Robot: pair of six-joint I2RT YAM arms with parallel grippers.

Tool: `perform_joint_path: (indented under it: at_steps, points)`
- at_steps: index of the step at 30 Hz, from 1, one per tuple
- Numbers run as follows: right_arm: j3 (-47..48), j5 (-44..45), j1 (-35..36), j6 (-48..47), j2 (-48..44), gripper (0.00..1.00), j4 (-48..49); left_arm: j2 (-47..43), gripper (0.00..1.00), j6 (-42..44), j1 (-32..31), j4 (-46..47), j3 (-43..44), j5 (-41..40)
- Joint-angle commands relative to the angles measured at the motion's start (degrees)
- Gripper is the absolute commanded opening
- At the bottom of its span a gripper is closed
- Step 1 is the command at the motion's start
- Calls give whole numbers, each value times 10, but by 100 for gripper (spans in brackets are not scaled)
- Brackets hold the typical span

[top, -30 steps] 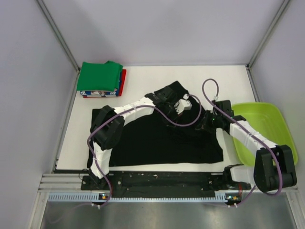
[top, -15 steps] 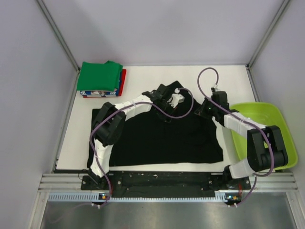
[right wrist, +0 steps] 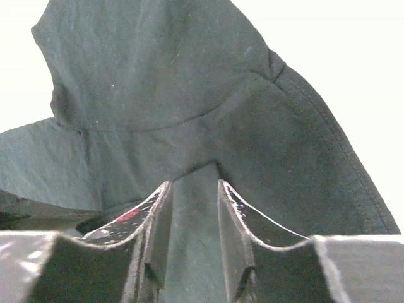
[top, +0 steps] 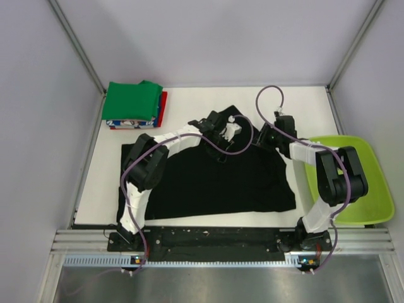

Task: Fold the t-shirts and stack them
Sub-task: Fold the flattened tshirt in 1/3 of the way, then grap the side of the flattened tshirt furthest away from the robot with both arms

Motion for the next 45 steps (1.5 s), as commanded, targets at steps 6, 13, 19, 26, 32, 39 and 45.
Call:
perform_joint_path:
  at_steps: [6, 13, 19, 26, 32, 39, 45]
  points:
    - [98, 194, 10, -44, -99, 54, -209, -56, 54, 40, 26, -31, 42, -64]
    - [54, 310, 47, -67, -250, 59, -368, -190, 62, 150, 49, -87, -18, -117]
    - [-64, 209, 68, 33, -352, 17, -423, -341, 58, 225, 74, -186, -168, -138]
    - [-225, 155, 83, 145, -409, 0, -362, -520, 50, 273, 127, -241, -393, -165]
    - [-242, 214, 81, 186, -394, 0, -410, -548, 50, 254, 144, -182, -530, -250]
    - [-240, 268, 73, 247, -405, 0, -529, -493, 49, 231, 158, -123, -589, -309]
    - [-215, 232, 9, 275, -430, 0, -656, -492, 50, 233, 163, -161, -585, -324]
